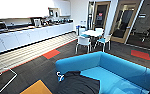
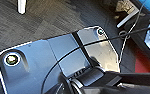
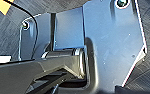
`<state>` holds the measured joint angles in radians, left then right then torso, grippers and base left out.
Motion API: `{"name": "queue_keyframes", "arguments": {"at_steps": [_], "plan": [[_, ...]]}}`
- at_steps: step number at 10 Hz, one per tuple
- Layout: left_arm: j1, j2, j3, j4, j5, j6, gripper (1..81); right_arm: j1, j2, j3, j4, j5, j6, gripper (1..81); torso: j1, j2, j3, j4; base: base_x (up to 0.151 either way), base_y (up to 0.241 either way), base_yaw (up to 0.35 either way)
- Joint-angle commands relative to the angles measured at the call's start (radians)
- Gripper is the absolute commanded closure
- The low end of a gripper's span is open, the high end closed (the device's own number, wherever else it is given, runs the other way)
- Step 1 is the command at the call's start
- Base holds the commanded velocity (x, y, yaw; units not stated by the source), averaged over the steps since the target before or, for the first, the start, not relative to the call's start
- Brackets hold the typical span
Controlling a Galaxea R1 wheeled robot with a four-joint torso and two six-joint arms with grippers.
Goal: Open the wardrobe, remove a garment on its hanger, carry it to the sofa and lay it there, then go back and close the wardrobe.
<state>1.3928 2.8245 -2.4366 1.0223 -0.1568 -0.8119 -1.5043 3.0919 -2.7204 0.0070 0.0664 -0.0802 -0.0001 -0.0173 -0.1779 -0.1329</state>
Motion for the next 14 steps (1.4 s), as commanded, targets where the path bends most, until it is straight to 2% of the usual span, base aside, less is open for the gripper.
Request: {"name": "queue_keyframes", "arguments": {"at_steps": [1,9,14], "plan": [[0.028,0.159,-0.255,0.008,0.029,0.005,1.0,0.029,0.009,-0.002,0.004,-0.062,-0.004,1.0,0.0,0.0,0.0,0.0,0.0,0.0,0.0],[0.038,0.178,-0.259,0.008,0.026,0.005,1.0,0.023,0.004,-0.01,0.007,-0.06,-0.004,1.0,0.0,0.0,0.0,0.0,0.0,0.0,0.0],[0.033,0.172,-0.259,0.007,0.025,0.005,1.0,0.025,0.001,-0.01,0.007,-0.06,-0.004,1.0,0.0,0.0,0.0,0.0,0.0,0.0,0.248]]}}
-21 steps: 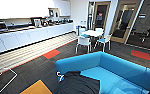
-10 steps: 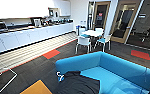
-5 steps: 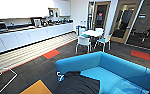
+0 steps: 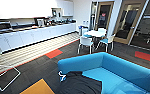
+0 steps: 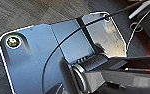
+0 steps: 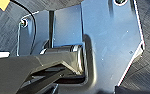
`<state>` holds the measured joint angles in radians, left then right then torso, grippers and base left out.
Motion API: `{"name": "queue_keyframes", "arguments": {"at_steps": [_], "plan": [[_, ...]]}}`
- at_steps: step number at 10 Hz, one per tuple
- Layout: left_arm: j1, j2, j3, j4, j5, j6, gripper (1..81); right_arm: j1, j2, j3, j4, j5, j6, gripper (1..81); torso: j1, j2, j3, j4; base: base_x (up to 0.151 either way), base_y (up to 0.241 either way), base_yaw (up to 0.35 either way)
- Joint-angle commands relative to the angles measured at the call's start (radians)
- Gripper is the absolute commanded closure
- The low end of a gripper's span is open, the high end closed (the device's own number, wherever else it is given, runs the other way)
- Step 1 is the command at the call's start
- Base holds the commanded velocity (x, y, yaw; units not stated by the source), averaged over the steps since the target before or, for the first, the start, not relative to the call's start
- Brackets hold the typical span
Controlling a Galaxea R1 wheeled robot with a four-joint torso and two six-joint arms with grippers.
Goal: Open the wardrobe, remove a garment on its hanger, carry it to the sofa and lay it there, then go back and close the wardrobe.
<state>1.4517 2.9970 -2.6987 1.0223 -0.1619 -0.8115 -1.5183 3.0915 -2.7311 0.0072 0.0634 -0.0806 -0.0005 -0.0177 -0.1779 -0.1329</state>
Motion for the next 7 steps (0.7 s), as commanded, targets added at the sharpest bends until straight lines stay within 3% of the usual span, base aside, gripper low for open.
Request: {"name": "queue_keyframes", "arguments": {"at_steps": [1,7], "plan": [[-0.026,-0.001,0.003,0.008,0.028,0.005,1.0,0.037,0.002,0.001,0.007,-0.057,-0.004,1.0,0.001,0.0,0.0,0.0,0.0,0.0,0.295],[-0.026,0.005,0.003,0.008,0.032,0.005,1.0,0.037,0.003,0.001,0.005,-0.059,-0.004,1.0,0.001,0.0,0.0,0.0,0.0,0.0,0.305]]}}
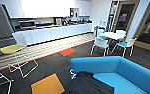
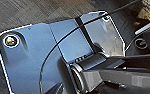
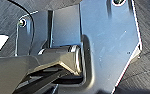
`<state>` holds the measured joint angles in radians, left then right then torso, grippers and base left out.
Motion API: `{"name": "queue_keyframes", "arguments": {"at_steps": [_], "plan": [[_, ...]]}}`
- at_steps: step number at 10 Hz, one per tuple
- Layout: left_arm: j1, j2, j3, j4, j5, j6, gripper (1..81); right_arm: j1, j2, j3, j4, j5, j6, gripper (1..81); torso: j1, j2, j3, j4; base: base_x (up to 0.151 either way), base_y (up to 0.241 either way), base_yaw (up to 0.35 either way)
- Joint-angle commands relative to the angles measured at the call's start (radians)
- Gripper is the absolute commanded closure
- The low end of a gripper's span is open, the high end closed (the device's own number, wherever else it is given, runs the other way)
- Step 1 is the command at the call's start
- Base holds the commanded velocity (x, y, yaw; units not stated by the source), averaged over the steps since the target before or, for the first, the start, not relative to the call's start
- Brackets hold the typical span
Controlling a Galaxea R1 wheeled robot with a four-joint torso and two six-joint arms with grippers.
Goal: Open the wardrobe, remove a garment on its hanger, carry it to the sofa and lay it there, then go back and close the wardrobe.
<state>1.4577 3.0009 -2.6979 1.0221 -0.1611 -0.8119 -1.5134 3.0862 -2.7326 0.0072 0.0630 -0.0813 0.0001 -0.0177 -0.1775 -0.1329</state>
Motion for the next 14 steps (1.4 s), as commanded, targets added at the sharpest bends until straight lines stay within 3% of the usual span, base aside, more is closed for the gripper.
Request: {"name": "queue_keyframes", "arguments": {"at_steps": [1,14], "plan": [[-0.032,0.001,0.003,0.009,0.031,0.005,1.0,0.032,0.01,0.002,0.004,-0.058,-0.003,1.0,0.0,0.0,0.0,0.0,0.0,0.0,0.327],[-0.03,0.015,0.001,0.01,0.034,0.008,1.0,0.032,0.007,-0.001,0.0,-0.058,-0.003,1.0,0.0,0.0,0.0,0.0,0.0,0.0,0.334]]}}
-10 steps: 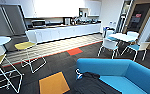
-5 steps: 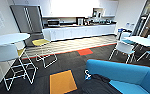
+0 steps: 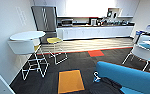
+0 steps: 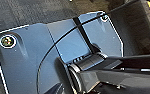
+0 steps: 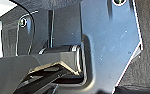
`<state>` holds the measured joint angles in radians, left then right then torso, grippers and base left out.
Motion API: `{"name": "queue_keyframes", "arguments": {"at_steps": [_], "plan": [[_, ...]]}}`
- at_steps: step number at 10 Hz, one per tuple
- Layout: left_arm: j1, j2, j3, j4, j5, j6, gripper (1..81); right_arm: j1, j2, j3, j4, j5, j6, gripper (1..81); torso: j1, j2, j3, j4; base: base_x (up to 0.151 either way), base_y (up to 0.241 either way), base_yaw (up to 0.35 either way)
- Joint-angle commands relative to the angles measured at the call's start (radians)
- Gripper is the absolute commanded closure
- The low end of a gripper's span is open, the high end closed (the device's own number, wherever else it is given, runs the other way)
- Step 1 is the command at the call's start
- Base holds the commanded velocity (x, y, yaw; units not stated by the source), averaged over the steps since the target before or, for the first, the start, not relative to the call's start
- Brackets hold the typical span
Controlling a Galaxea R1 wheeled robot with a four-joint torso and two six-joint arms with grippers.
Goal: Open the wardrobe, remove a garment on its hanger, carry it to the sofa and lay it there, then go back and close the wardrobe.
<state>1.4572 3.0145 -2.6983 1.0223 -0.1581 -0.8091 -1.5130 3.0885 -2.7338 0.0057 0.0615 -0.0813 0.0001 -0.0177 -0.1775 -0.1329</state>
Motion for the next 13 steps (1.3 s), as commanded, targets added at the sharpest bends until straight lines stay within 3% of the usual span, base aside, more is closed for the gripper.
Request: {"name": "queue_keyframes", "arguments": {"at_steps": [1,13], "plan": [[-0.031,0.002,0.002,0.01,0.032,0.007,1.0,0.03,0.005,0.0,0.003,-0.057,-0.003,1.0,0.0,0.0,0.0,0.0,0.0,0.0,0.338],[-0.025,0.021,0.002,0.008,0.032,0.018,1.0,0.033,-0.005,-0.007,0.007,-0.057,-0.003,1.0,0.0,0.0,0.0,0.0,0.0,0.0,0.338]]}}
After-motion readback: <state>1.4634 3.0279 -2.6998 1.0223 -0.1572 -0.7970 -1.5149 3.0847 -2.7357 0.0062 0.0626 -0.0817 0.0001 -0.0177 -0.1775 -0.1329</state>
